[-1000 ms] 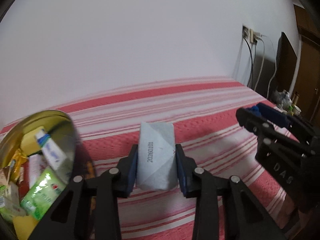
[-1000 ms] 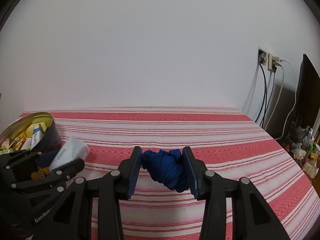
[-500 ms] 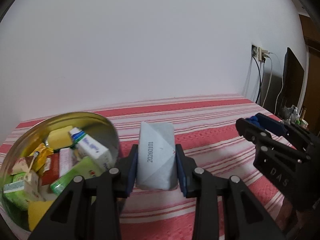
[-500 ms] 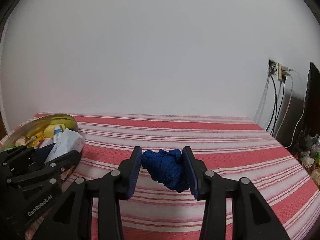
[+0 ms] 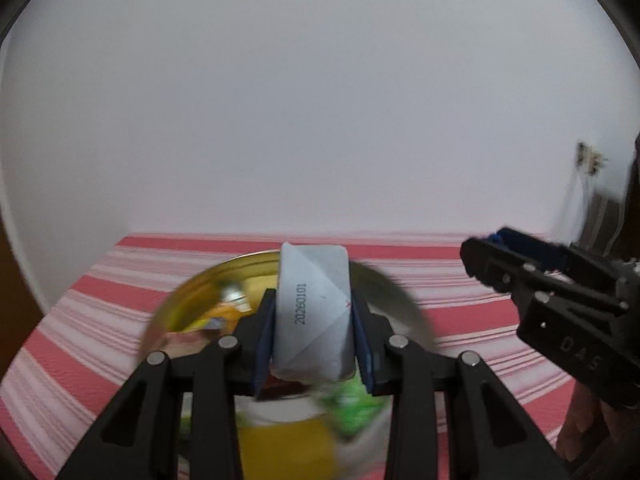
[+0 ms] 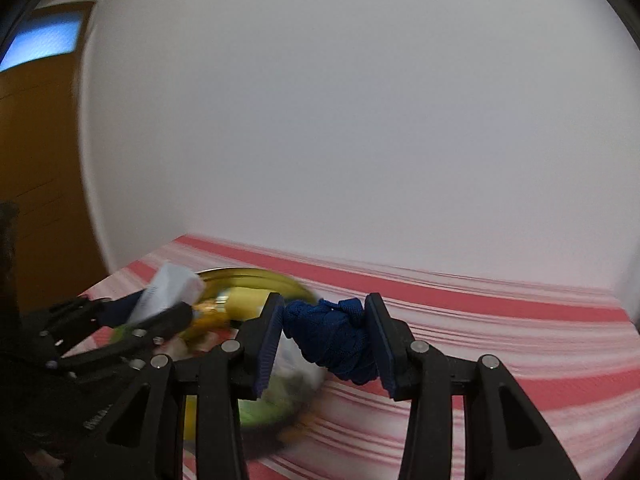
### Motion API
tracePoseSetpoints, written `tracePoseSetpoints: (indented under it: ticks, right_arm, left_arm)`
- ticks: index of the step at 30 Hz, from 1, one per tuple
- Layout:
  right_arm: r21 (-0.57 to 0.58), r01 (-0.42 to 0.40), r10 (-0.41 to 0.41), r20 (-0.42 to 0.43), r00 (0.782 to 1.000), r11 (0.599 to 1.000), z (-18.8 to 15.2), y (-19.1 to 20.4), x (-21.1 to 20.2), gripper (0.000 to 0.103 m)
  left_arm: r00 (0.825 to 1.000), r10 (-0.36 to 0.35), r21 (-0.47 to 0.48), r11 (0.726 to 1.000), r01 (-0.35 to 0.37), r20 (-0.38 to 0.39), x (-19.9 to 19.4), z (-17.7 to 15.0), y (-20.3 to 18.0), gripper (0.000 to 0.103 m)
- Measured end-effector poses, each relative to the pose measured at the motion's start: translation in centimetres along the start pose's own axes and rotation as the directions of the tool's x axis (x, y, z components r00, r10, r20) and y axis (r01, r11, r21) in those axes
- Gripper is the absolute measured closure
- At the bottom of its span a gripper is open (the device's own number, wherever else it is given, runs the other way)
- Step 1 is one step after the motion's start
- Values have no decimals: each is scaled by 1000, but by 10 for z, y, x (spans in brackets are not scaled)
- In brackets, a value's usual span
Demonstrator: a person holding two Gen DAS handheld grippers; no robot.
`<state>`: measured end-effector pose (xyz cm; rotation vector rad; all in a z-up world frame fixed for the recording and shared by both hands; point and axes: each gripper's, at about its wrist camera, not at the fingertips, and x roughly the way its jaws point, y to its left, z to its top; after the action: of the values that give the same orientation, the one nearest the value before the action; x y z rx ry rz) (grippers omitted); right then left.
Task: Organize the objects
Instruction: 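Open both tools to drop the white packet and blue cloth into the tin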
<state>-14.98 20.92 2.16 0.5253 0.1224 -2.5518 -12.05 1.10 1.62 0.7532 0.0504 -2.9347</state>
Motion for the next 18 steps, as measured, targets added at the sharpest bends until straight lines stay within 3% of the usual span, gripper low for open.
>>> tracePoseSetpoints:
  ticks: [5, 8, 10, 11, 15, 18]
  right_arm:
    - [-55, -75, 71, -79, 994, 996, 2, 34, 42, 58]
    - [-56, -82, 75, -118, 990, 995, -3, 41, 60, 55]
    - [-46, -68, 62, -123, 990, 997, -6, 41, 64, 39]
    - [-38, -66, 61, -118, 991, 997, -7, 38, 64, 36]
    - [17, -60, 61, -96, 994, 998, -4, 31, 60, 23]
    - [24, -53, 55, -87, 995, 998, -3, 31, 54, 23]
  left_arm:
    - [996, 38, -24, 999, -40, -80, 25, -5, 34, 69]
    - [993, 24, -39, 999, -29, -120, 34, -11, 44, 68]
    - [992, 38, -37, 998, -43, -120, 36, -12, 42, 68]
    - [992, 43, -40, 998, -48, -121, 37, -12, 43, 67]
    - [993, 30, -62, 997, -37, -114, 35, -9, 44, 44]
    - [994, 36, -33, 999, -40, -104, 26, -12, 43, 39]
